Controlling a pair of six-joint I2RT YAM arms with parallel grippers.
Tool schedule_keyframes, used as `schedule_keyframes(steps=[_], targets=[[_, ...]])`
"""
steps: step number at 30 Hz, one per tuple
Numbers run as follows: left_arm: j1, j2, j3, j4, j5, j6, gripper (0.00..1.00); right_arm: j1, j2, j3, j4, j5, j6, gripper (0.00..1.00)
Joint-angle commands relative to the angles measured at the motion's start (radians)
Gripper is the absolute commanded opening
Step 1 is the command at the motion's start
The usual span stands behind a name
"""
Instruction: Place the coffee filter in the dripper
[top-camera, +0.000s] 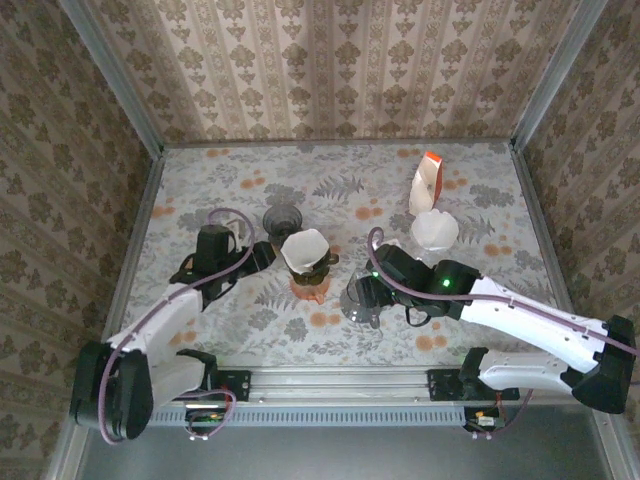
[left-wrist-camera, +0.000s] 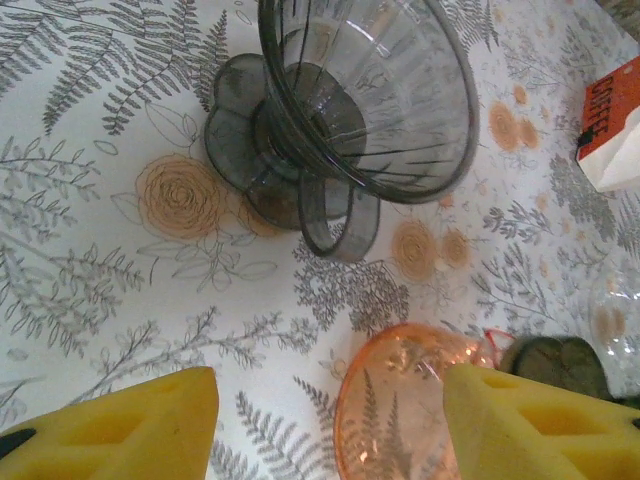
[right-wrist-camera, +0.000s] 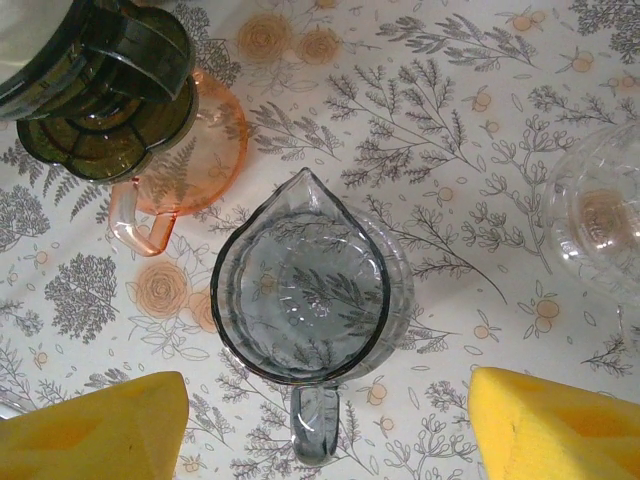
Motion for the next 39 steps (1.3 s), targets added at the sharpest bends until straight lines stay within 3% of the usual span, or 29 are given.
schedule_keyframes(steps=[1, 26, 39], targets=[[-0.007, 0.066, -0.025, 0.216, 0.009, -0.018, 0.62, -0.011, -0.031, 0.01, -0.049, 0.029, 0.008, 0.76], [-0.091, 0.335, 0.035, 0.387, -0.136, 0.137, 0.61, -0.055, -0.06, -0.03, -0.03, -0.021, -0.003, 0.77], [-0.093, 0.346, 0.041, 0.402, -0.204, 0.185, 0.28, -0.07, -0.047, -0.039, -0.021, -0.04, -0.007, 0.78]])
